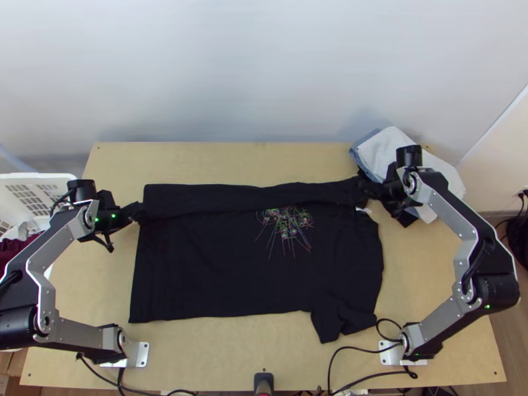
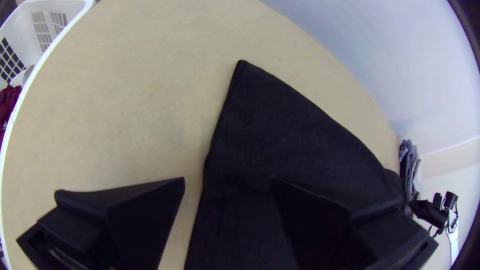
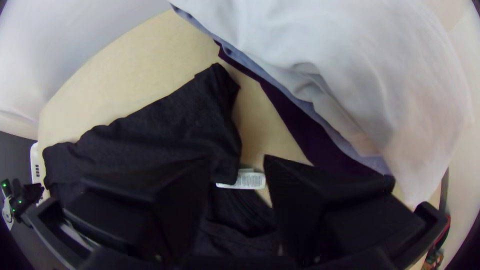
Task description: Fold the t-shirt
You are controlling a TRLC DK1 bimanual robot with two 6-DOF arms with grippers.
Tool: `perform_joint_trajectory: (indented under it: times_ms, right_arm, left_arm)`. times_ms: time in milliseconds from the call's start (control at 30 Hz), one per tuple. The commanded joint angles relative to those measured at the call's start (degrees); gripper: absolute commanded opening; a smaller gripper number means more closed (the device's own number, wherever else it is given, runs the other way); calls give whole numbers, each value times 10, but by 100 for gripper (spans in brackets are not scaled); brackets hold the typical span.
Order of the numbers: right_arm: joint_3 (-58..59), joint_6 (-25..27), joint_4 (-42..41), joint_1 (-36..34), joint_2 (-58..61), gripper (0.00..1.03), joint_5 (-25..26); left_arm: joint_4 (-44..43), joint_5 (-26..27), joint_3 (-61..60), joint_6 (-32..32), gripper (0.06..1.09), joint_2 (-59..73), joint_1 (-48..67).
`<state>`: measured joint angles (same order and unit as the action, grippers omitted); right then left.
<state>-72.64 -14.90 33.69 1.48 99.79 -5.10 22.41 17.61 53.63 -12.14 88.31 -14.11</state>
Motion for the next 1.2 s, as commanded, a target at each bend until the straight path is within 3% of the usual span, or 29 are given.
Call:
perform_joint_trajectory:
  times_ms: [0, 233, 467, 733, 833, 933, 1067, 1167]
  right_arm:
    - [19, 13, 8, 7, -21, 83, 16]
    - [48, 28, 41, 25, -117, 89, 27]
    - [98, 1, 117, 56, -269, 99, 26]
    - [152, -44, 325, 80, -316, 99, 23]
    - [200, -46, 331, 78, -346, 99, 19]
    - [241, -45, 332, 77, -373, 97, -27]
    - [278, -47, 324, 81, -390, 85, -45]
    - [300, -48, 323, 87, -388, 84, -52]
  left_arm:
    - [3, 7, -7, 11, 104, -9, -6]
    - [7, 7, -1, 30, 104, -37, -36]
    - [64, 19, 17, 57, 104, -110, -49]
    - [114, 24, 34, 62, 104, -166, -43]
    - [122, 25, 36, 62, 104, -171, -42]
    - [128, 25, 36, 62, 104, -175, -41]
    - [134, 25, 36, 61, 104, -182, -37]
    - [141, 25, 35, 62, 104, -188, -37]
